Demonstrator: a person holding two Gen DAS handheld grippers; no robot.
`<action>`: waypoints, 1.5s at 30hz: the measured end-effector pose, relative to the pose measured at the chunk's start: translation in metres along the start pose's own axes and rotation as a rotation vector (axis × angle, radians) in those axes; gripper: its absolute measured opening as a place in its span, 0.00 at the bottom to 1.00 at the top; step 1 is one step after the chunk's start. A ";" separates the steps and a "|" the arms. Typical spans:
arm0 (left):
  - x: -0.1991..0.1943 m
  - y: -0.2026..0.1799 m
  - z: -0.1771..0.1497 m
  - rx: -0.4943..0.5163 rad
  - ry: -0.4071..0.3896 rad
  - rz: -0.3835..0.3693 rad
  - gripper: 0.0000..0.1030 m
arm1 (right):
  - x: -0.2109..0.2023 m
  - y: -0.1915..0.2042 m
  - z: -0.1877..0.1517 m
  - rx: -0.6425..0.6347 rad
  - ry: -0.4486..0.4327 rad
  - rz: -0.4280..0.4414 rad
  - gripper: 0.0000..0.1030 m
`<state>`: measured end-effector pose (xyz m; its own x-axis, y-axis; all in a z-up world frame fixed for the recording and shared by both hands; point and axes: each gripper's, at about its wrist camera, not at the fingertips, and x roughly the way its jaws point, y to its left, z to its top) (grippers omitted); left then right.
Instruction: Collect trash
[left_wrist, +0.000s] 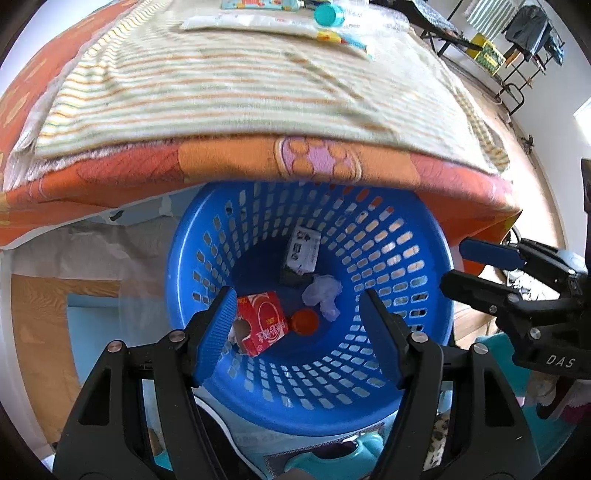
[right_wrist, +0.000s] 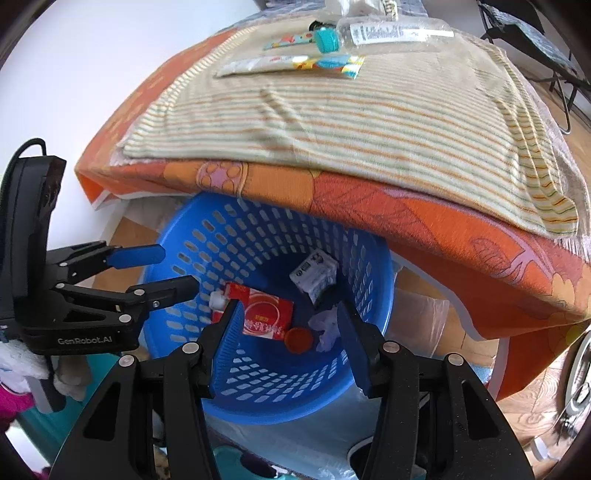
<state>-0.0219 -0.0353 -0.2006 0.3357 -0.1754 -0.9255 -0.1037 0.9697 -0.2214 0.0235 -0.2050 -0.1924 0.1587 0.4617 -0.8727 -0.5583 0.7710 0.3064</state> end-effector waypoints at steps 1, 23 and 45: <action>-0.003 0.000 0.003 -0.003 -0.007 -0.004 0.69 | -0.002 0.000 0.001 0.002 -0.008 0.002 0.50; -0.045 0.005 0.113 0.078 -0.125 -0.032 0.69 | -0.053 -0.024 0.081 0.101 -0.142 0.027 0.50; 0.033 0.052 0.277 -0.041 -0.070 -0.187 0.69 | -0.063 -0.056 0.160 0.186 -0.214 0.027 0.51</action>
<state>0.2430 0.0564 -0.1573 0.4167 -0.3377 -0.8440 -0.0714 0.9134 -0.4008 0.1753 -0.2070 -0.0937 0.3254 0.5498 -0.7693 -0.4087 0.8154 0.4100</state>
